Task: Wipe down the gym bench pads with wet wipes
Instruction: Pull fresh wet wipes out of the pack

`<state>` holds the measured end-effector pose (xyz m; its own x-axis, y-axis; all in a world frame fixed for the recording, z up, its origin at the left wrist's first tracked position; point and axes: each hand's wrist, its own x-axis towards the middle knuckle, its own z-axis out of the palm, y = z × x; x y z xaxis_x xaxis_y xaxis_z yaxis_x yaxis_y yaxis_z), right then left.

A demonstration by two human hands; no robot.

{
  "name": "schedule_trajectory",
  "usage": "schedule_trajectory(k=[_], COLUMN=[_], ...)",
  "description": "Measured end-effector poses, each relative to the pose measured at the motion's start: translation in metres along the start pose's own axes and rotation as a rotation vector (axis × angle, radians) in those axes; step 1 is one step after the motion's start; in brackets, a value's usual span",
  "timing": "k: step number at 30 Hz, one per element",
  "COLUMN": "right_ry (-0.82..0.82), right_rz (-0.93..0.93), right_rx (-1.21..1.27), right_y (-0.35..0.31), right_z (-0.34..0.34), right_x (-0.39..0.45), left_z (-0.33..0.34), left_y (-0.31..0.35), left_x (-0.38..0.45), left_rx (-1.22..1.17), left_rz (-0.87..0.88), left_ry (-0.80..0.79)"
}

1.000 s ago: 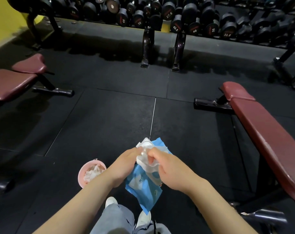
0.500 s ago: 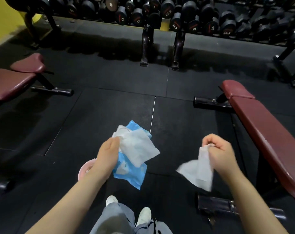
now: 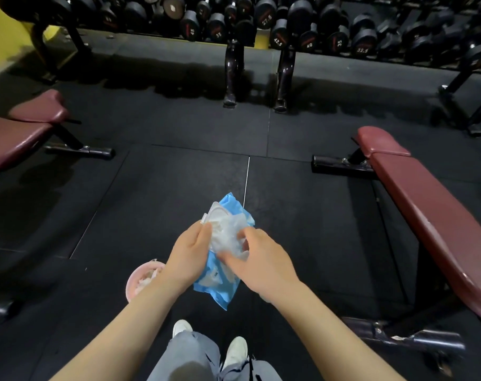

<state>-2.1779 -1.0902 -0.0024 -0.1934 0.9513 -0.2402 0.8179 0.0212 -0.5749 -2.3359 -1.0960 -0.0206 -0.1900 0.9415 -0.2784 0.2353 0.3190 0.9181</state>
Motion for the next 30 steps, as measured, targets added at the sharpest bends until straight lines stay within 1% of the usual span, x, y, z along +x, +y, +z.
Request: schedule_trajectory(k=[2, 4, 6, 10, 12, 14, 16, 18, 20, 22, 26, 27, 28, 30], right_ry=[0.002, -0.006, -0.018, -0.001, 0.025, -0.028, -0.155, -0.275, -0.293, -0.23, -0.001, 0.03, 0.029, -0.042], right_rz=[-0.097, -0.126, -0.08, 0.081, 0.093, 0.062, 0.051, 0.059, 0.043, 0.041, 0.187, 0.213, 0.248, 0.329], right_rx=[0.016, 0.111, 0.215, 0.437, 0.558, 0.616, 0.652, 0.641, 0.59, 0.561, 0.529, 0.515, 0.496, 0.444], right_y=[0.003, 0.011, 0.022, 0.051, 0.059, 0.061, 0.057, 0.051, 0.045, 0.041, 0.033, 0.032, 0.031, 0.029], right_z=[0.003, 0.001, -0.009, -0.037, -0.047, -0.055, -0.058, -0.055, -0.047, -0.036, -0.018, -0.014, -0.012, -0.009], right_x=[0.002, 0.005, 0.01, 0.012, 0.007, 0.004, 0.001, 0.0, 0.001, 0.005, 0.007, 0.006, 0.006, 0.005], left_z=[0.0, -0.002, -0.005, -0.009, -0.01, -0.01, -0.011, -0.012, -0.012, -0.012, -0.012, -0.013, -0.013, -0.011], left_y=[0.0, -0.001, -0.002, -0.004, -0.003, -0.001, 0.0, 0.002, 0.004, 0.007, 0.011, 0.011, 0.012, 0.012], left_x=[-0.002, -0.004, -0.004, -0.004, -0.004, -0.006, -0.007, -0.008, -0.009, -0.009, -0.008, -0.008, -0.008, -0.009], left_rx=[0.013, -0.009, -0.038, -0.028, -0.048, -0.086, -0.123, -0.15, -0.168, -0.169, -0.128, -0.123, -0.124, -0.134], left_rz=[0.008, -0.002, -0.025, -0.06, -0.084, -0.114, -0.133, -0.127, -0.114, -0.088, -0.039, -0.032, -0.026, -0.023], left_ry=[-0.036, -0.065, -0.085, -0.076, -0.062, -0.044, -0.044, -0.066, -0.089, -0.109, -0.142, -0.149, -0.155, -0.162])
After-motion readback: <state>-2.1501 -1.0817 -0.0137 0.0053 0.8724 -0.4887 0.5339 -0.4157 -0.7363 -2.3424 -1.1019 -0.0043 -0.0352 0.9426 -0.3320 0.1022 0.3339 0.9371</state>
